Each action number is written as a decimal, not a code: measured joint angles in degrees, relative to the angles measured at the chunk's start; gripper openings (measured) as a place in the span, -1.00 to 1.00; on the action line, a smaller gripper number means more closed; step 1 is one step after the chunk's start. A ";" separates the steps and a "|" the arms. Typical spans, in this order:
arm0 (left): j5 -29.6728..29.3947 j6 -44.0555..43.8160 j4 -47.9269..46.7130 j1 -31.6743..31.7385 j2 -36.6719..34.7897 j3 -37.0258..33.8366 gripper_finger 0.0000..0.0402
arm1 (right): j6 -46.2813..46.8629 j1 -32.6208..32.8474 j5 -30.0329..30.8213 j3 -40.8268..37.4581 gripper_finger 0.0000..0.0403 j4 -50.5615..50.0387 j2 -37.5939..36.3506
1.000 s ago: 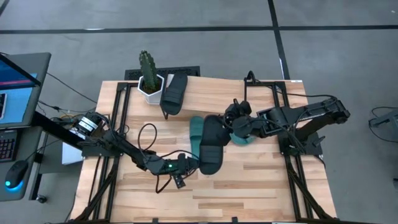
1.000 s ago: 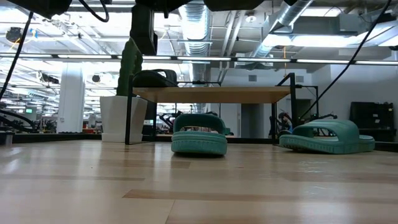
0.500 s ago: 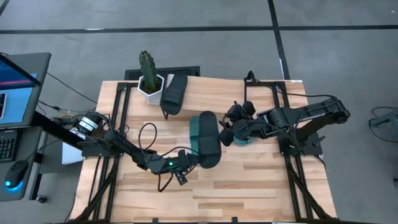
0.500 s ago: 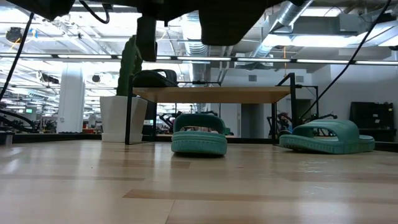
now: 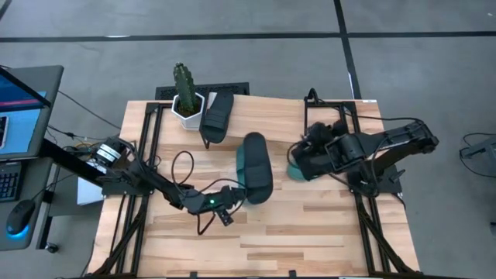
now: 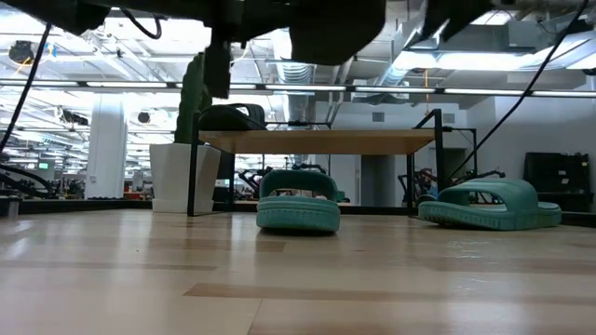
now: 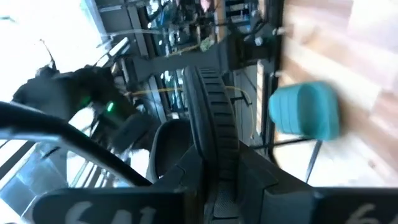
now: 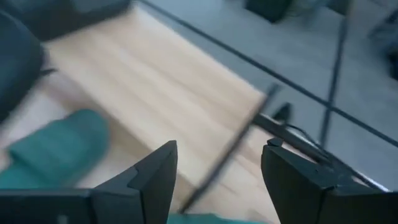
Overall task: Pick and place slides into the shelf
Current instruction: Put the black slides on the shelf
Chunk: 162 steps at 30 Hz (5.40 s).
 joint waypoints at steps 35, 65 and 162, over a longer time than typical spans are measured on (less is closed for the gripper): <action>37.76 -13.05 -45.37 27.61 -37.97 2.84 -0.82 | 9.64 7.31 9.58 -5.58 0.04 1.02 5.13; 50.94 -22.92 -36.97 41.84 -28.42 2.82 -0.82 | 30.63 26.42 26.14 -37.70 0.04 19.55 4.98; 43.87 -21.16 -15.24 35.60 -21.69 -13.88 -0.83 | 27.44 26.47 23.03 -37.66 0.04 20.55 5.02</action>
